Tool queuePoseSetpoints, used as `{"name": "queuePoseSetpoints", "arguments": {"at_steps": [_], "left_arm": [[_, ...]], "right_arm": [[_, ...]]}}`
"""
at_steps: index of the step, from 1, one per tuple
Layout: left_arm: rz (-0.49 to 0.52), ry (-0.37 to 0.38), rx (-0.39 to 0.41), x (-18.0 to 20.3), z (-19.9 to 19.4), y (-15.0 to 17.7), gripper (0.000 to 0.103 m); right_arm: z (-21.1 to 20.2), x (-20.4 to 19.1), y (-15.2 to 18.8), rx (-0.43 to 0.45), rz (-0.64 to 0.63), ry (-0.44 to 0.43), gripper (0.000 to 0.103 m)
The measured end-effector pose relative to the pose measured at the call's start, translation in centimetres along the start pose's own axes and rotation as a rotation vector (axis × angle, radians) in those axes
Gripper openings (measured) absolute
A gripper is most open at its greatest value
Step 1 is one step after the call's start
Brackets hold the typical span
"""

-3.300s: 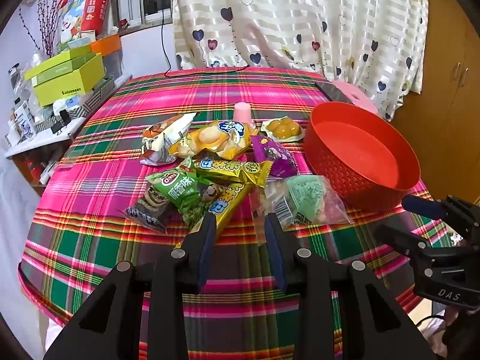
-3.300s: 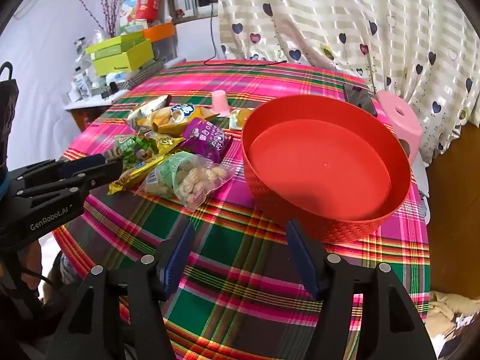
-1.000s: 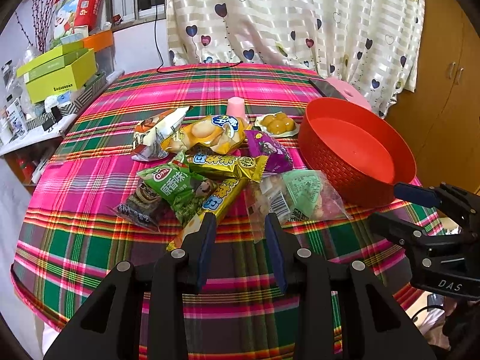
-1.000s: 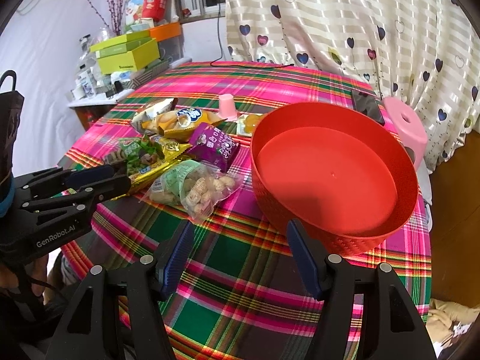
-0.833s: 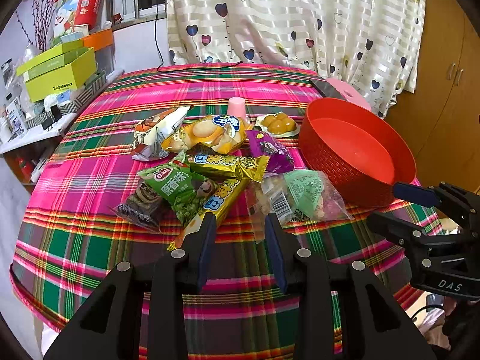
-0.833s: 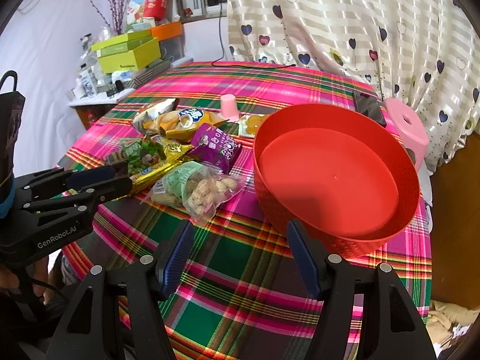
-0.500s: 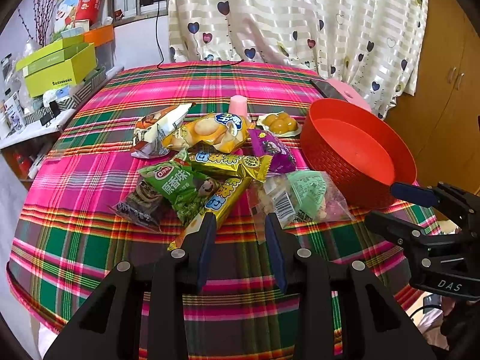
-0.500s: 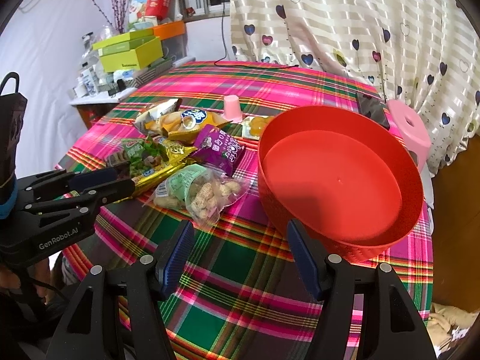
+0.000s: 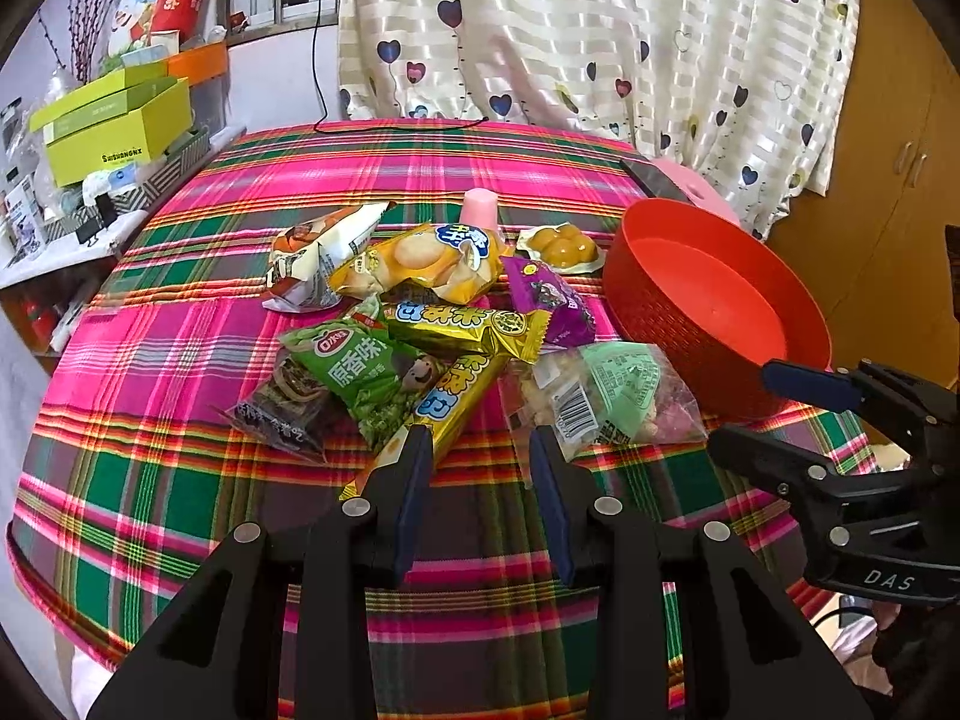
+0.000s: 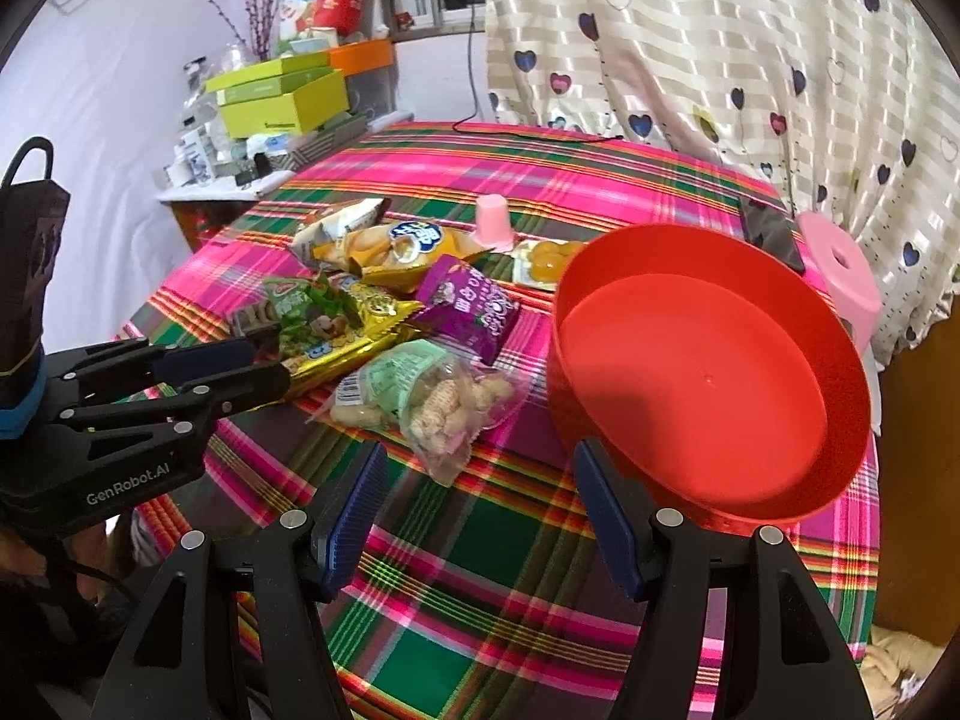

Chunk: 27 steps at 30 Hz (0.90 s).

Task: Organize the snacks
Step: 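Grasp the clear bag of nuts with green label using the right gripper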

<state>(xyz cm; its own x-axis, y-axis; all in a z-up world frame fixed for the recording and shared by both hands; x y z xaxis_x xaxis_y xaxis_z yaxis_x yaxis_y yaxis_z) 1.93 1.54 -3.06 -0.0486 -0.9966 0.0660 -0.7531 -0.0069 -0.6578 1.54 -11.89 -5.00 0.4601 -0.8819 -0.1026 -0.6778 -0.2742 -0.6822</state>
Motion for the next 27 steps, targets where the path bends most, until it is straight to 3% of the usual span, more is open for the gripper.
{"name": "queuePoseSetpoints", "arguments": {"at_steps": [14, 18, 22, 27], "left_arm": [[-0.051, 0.019, 0.014, -2.7, -0.2, 0.1, 0.035], [-0.065, 0.038, 0.024, -3.8, -0.2, -0.1, 0.035], [-0.077, 0.067, 0.028, -4.8, 0.0, -0.1, 0.041], [-0.065, 0.130, 0.024, -5.4, 0.4, -0.1, 0.043]], "right_arm": [[1.8, -1.7, -0.8, -0.023, -0.065, -0.045, 0.064], [2.0, -2.2, -1.4, -0.013, -0.114, -0.040, 0.064], [2.5, -2.7, -2.3, -0.004, -0.176, -0.028, 0.064], [3.8, -3.4, -2.9, -0.042, -0.273, -0.039, 0.064]]}}
Point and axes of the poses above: each gripper's, at about its wrist camera, not at the fingertips, and z roughly the way its jaws point, x to its right, y to its underside, the point moved 2 cm from there along z, roughly the way its jaws point, and after that the axes turned 4 degrees about z, right-handed, at the moved point
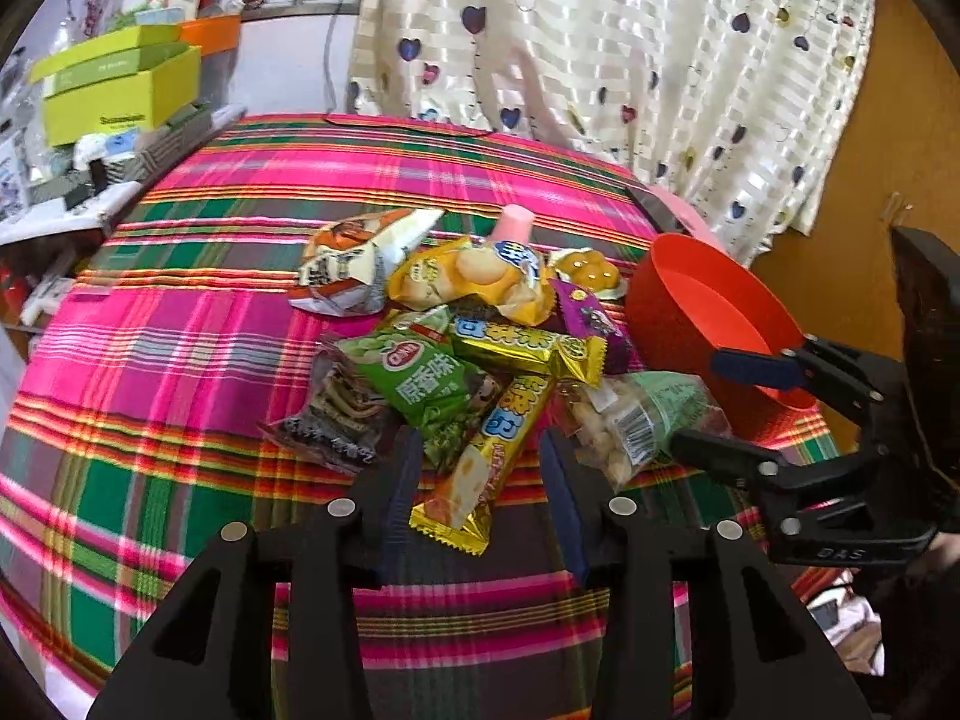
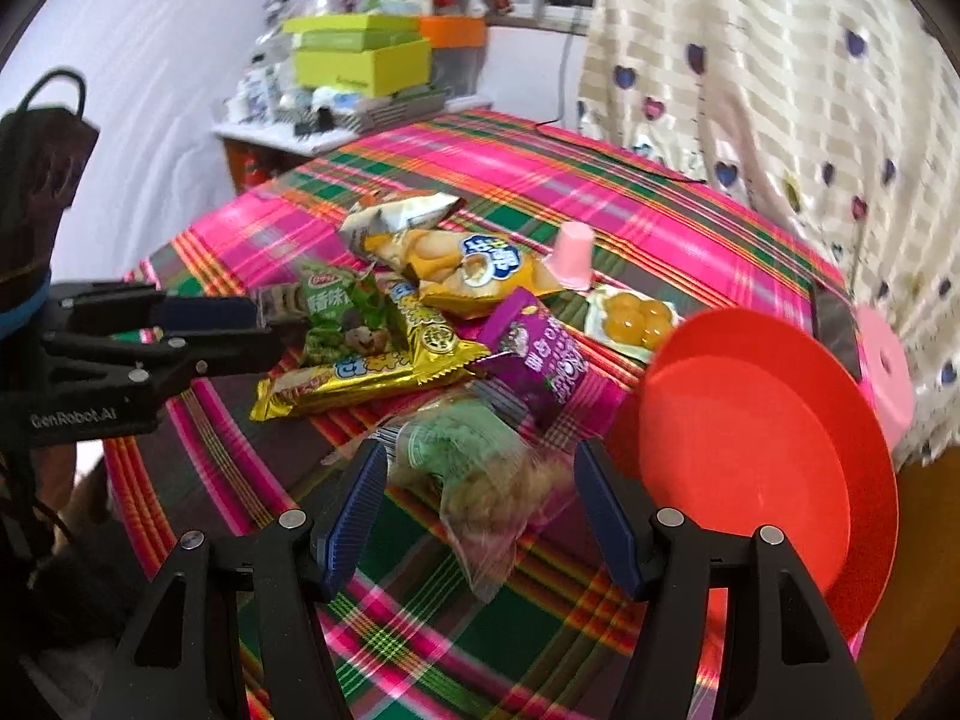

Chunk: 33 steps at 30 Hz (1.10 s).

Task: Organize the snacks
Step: 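Grasp the clear bag of nuts with green label using the right gripper, then grasp the yellow stick snack with the left gripper while the right gripper holds the nut bag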

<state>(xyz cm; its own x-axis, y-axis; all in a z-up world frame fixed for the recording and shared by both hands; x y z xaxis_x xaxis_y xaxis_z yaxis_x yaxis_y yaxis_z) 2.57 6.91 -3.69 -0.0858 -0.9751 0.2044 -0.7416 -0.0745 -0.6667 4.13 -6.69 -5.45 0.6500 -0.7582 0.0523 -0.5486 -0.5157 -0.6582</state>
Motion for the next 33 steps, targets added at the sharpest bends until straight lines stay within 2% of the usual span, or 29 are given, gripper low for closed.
{"name": "queuePoseSetpoints", "arguments": {"at_steps": [2, 8, 12, 15, 19, 20, 25, 26, 27, 33], "left_arm": [[0.017, 0.023, -0.014, -0.1, 0.5, 0.0, 0.047], [0.071, 0.040, -0.059, 0.0, 2.3, 0.5, 0.047], [0.113, 0.048, -0.104, 0.3, 3.6, 1.1, 0.047], [0.109, 0.042, -0.119, 0.1, 4.1, 1.3, 0.047], [0.117, 0.009, -0.128, 0.3, 4.6, 1.5, 0.047], [0.128, -0.006, -0.128, 0.5, 4.6, 1.5, 0.047], [0.152, -0.057, -0.120, 1.2, 4.6, 1.9, 0.046], [0.149, -0.058, -0.121, 1.3, 4.5, 2.0, 0.038], [0.147, -0.057, -0.124, 1.4, 4.4, 2.0, 0.034], [0.133, -0.032, -0.122, 1.9, 3.8, 2.7, 0.025]], "right_arm": [[0.7, -0.3, -0.1, -0.025, -0.044, -0.007, 0.064], [2.3, -1.1, -0.4, -0.084, -0.145, -0.049, 0.066], [4.1, -1.7, 0.2, -0.187, -0.238, -0.060, 0.067], [4.5, -1.2, 0.1, -0.187, -0.183, -0.075, 0.066], [4.2, -0.1, -0.1, -0.149, -0.093, -0.046, 0.042], [4.0, 0.0, 0.0, -0.139, -0.079, -0.039, 0.041], [3.2, 0.1, 0.8, -0.115, -0.020, -0.031, 0.039], [3.0, 0.1, 1.0, -0.109, -0.011, -0.029, 0.039], [2.5, 0.1, 1.2, -0.098, 0.006, -0.029, 0.039], [0.7, 0.4, 2.0, -0.058, 0.064, -0.024, 0.039]]}}
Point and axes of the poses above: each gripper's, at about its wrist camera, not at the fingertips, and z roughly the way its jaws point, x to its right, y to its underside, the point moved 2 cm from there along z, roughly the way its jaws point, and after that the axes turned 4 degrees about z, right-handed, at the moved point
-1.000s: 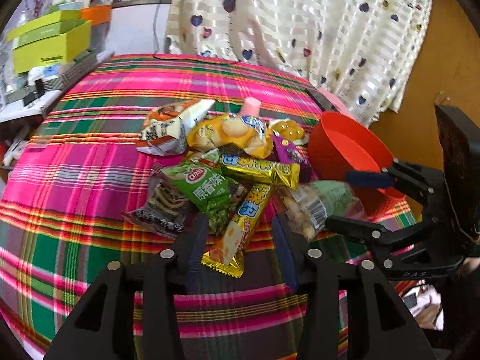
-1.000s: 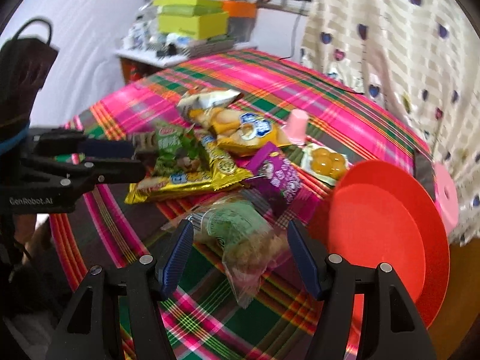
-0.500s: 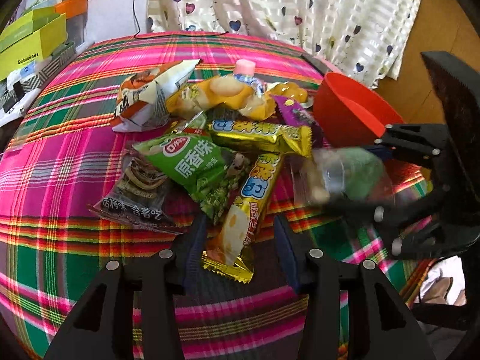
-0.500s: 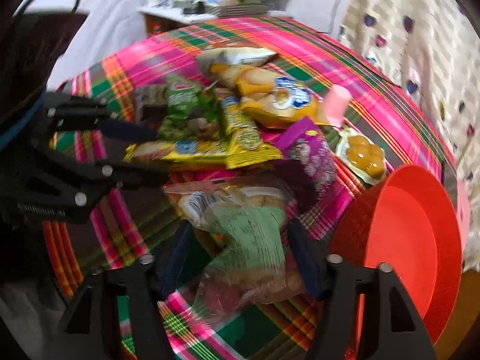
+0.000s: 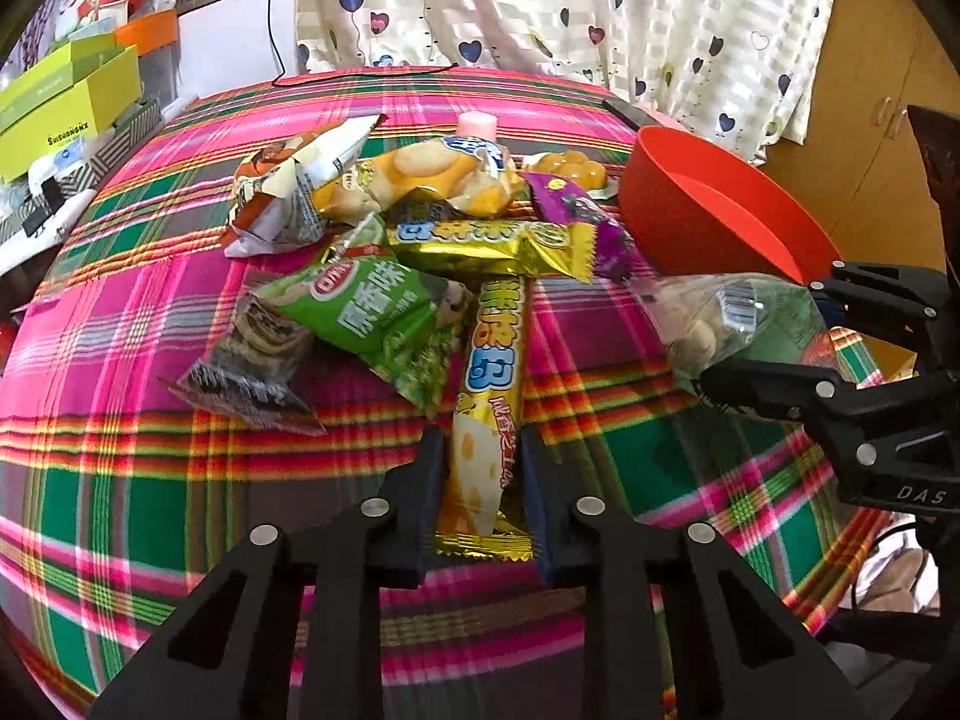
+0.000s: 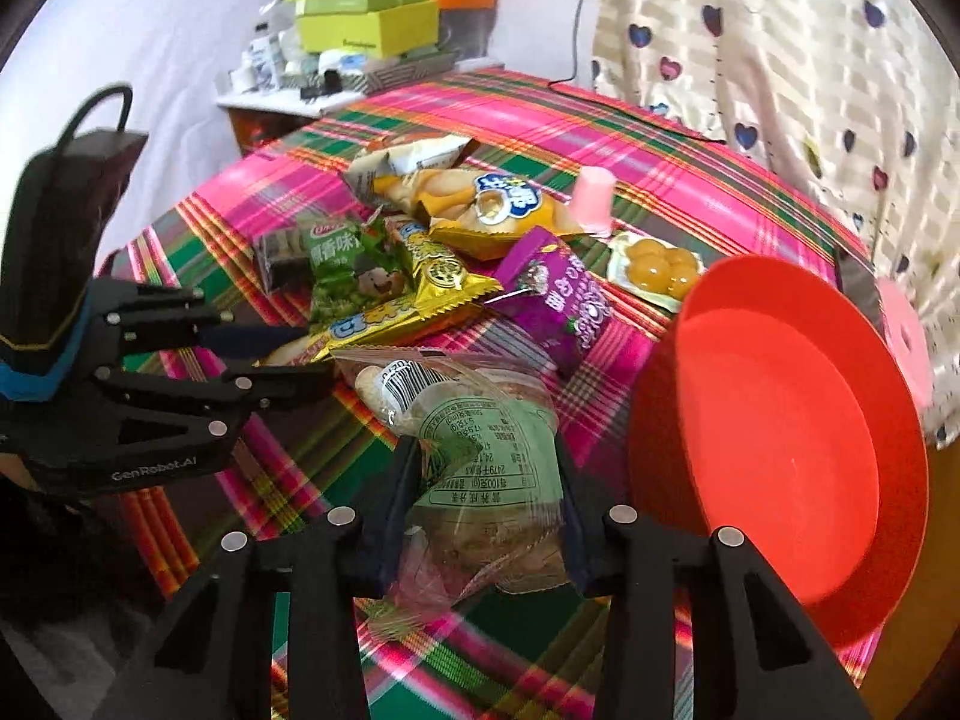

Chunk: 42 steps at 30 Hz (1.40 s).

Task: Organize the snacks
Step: 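Grasp the yellow stick snack with the left gripper while the right gripper holds the nut bag, then carry both snacks into the red basket and open both grippers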

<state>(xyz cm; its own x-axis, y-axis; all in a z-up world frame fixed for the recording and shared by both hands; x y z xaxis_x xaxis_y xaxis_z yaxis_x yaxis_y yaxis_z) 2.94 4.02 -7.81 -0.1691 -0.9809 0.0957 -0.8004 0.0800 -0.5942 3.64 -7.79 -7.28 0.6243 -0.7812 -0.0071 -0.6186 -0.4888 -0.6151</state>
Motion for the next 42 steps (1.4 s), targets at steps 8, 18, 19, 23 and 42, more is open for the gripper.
{"name": "queuePoseSetpoints", "arguments": {"at_steps": [8, 18, 19, 23, 42], "left_arm": [[0.002, 0.021, 0.026, 1.3, -1.6, 0.6, 0.025], [0.027, 0.037, 0.083, 2.9, -4.7, 0.8, 0.025], [0.030, 0.039, 0.090, 3.1, -5.0, 0.7, 0.025], [0.046, 0.056, 0.122, 4.0, -6.2, 0.5, 0.025], [0.079, 0.129, 0.185, 7.3, -5.4, -5.4, 0.025]], "right_arm": [[-2.2, 0.6, 0.8, 0.062, 0.053, 0.014, 0.039], [-4.9, 0.8, 1.4, 0.139, 0.086, 0.027, 0.039], [-5.2, 0.9, 1.4, 0.146, 0.090, 0.029, 0.039], [-6.1, 1.3, 1.6, 0.168, 0.105, 0.037, 0.039], [-8.6, 6.9, 1.6, 0.225, 0.219, 0.111, 0.039]]}}
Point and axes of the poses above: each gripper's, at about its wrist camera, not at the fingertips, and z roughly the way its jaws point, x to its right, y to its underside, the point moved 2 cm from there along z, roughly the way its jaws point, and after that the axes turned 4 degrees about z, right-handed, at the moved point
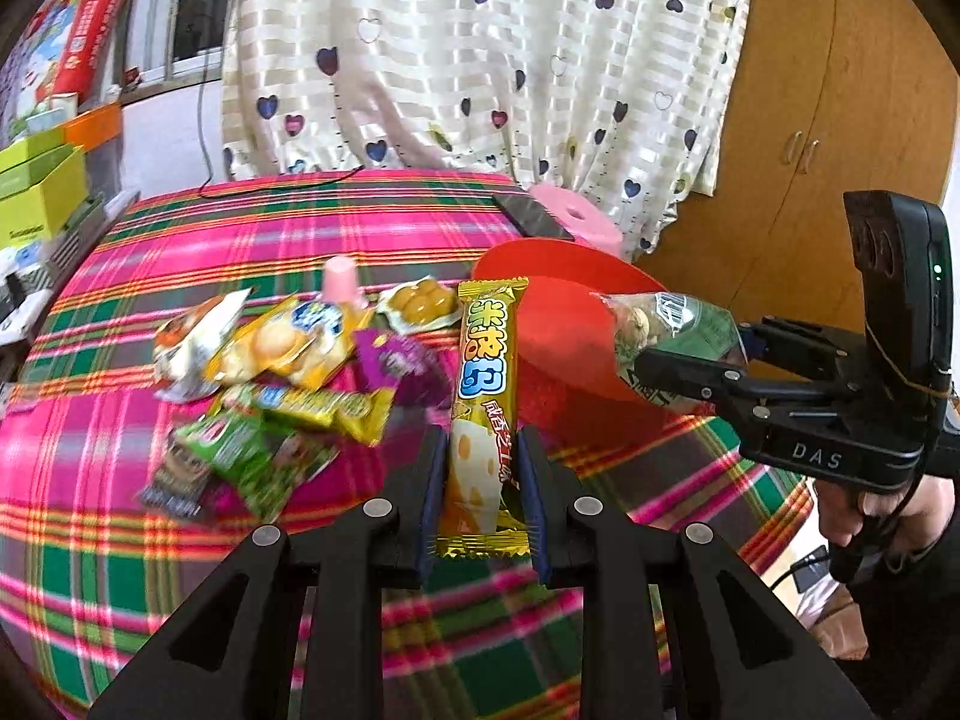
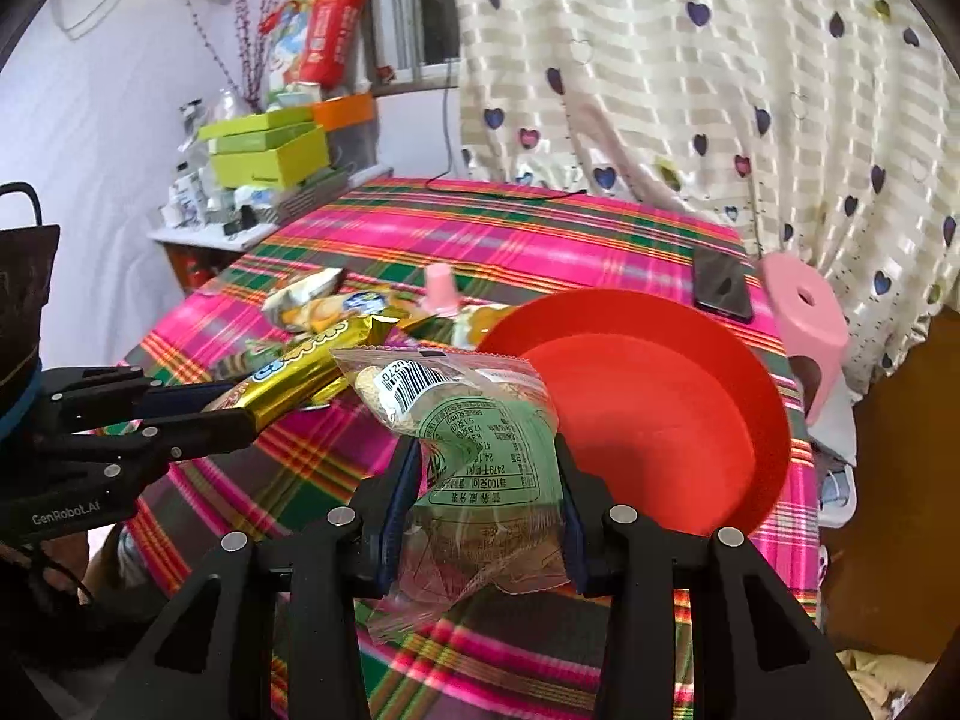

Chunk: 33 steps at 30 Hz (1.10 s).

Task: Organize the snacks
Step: 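Carry both snacks into the red basket and open both grippers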

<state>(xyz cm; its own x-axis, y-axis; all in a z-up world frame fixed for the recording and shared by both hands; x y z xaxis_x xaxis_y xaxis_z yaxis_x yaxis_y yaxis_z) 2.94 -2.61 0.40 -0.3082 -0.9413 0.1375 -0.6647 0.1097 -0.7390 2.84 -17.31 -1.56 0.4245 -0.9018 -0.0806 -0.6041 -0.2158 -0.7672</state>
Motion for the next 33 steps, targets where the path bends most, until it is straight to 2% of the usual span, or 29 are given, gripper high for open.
{"name": "queuePoseSetpoints", "arguments": {"at_steps": [11, 21, 28, 33], "left_arm": [[0.050, 0.070, -0.035, 2.8, 5.0, -3.9, 0.025], [0.046, 0.087, -0.093, 4.0, 9.2, -5.6, 0.025], [0.045, 0.089, -0.141, 5.0, 12.1, -6.3, 0.025], [0.056, 0.098, -0.165, 5.7, 13.4, -6.3, 0.025]], "right_arm": [[1.7, 5.3, -1.0, -0.020, 0.093, 0.083, 0.039], [4.3, 9.3, -1.3, -0.066, 0.163, 0.147, 0.040], [5.6, 10.8, -0.9, -0.101, 0.205, 0.146, 0.041], [5.5, 11.1, -0.9, -0.097, 0.205, 0.142, 0.048]]}}
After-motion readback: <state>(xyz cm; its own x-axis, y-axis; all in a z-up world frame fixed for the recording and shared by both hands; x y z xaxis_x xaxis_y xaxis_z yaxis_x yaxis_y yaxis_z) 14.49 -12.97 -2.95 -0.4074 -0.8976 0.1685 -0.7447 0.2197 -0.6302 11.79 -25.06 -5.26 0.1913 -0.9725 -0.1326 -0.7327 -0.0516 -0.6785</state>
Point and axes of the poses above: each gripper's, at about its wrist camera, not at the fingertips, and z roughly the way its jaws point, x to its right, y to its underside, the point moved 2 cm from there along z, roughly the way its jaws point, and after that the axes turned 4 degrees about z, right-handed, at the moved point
